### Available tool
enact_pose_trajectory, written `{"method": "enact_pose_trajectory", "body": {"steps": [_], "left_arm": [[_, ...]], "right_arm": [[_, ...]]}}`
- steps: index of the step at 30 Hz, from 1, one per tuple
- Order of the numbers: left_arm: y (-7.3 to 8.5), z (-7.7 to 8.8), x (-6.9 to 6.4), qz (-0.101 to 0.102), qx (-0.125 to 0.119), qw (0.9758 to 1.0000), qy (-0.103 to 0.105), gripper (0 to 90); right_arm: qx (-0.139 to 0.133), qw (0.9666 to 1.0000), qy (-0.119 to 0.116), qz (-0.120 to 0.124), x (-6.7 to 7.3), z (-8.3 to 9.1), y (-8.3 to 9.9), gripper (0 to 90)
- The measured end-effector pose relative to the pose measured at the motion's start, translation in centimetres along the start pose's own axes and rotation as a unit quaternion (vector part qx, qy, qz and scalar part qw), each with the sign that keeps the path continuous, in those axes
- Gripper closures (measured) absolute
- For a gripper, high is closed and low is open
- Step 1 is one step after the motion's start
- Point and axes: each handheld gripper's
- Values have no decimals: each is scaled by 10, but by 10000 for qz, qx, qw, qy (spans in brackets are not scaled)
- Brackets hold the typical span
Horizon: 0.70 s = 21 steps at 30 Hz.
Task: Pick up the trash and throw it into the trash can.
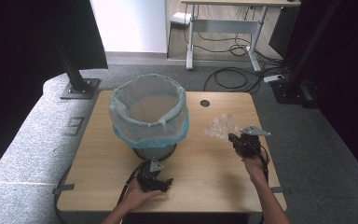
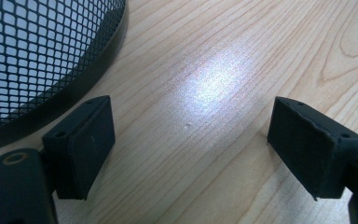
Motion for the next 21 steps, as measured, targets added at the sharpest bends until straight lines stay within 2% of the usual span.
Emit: {"method": "enact_pose_trajectory", "body": {"steps": [12,21], "left_arm": [[-1,0,0,-3,3,10000,-2,148],[-1,0,-1,13,-10,10000,10,149]], "right_arm": [[-460,9988,-173,-16,7,24,-18,880],[-808,9962,-319,-15,17,42,-31,880]]}}
Point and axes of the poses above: each handheld gripper's, and its own axes: z roughly backward along the jaws, y roughly out of its underside, x roughly to its left, and after that the axes turned 13 degrees about -z, right-handed
